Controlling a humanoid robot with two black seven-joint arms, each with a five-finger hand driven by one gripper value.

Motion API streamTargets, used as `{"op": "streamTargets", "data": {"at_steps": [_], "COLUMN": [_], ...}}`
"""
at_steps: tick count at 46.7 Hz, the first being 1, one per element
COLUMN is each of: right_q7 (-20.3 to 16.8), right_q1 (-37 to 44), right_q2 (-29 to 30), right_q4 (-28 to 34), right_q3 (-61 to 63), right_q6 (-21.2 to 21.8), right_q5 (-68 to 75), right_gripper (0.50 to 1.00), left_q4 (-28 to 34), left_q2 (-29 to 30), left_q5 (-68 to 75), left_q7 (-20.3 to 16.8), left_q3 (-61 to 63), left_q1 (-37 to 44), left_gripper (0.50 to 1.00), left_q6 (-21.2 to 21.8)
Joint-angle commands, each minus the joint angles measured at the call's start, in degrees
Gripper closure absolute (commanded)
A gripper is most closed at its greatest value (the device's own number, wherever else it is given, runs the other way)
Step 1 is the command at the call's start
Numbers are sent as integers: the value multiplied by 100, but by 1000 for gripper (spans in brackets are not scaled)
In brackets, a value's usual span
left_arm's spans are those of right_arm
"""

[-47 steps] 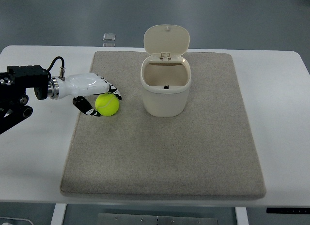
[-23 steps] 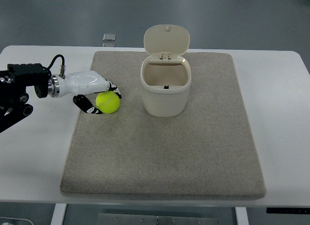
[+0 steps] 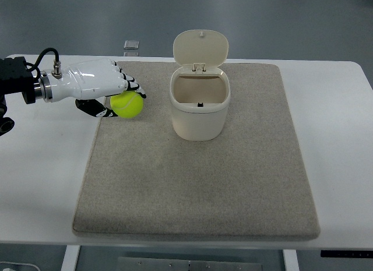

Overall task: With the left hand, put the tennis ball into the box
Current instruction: 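Close the left hand fingers to grasp the yellow tennis ball, then lift the ball with the left hand and move it over the cream bin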

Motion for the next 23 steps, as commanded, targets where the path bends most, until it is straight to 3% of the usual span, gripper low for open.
{"op": "streamTargets", "data": {"at_steps": [1,9,23], "right_q7": [0,0,0], "right_q1": [8,-1,-1], "right_q2": [0,0,0], "right_q4": [0,0,0], "right_q3": [-1,-2,-2], "right_q6": [0,0,0], "right_q5": [0,0,0], "right_gripper": [562,562,562], "left_q4": [-60,-60,-16], "left_q2": [26,-88,-984], "left_q5": [251,620,1103], "left_q7": [-7,-34,-25], "left_q3": [-6,-6,47], "left_q1": [-137,-532,-858], "left_gripper": [1000,1000,1000], "left_q6": [239,397,362]}}
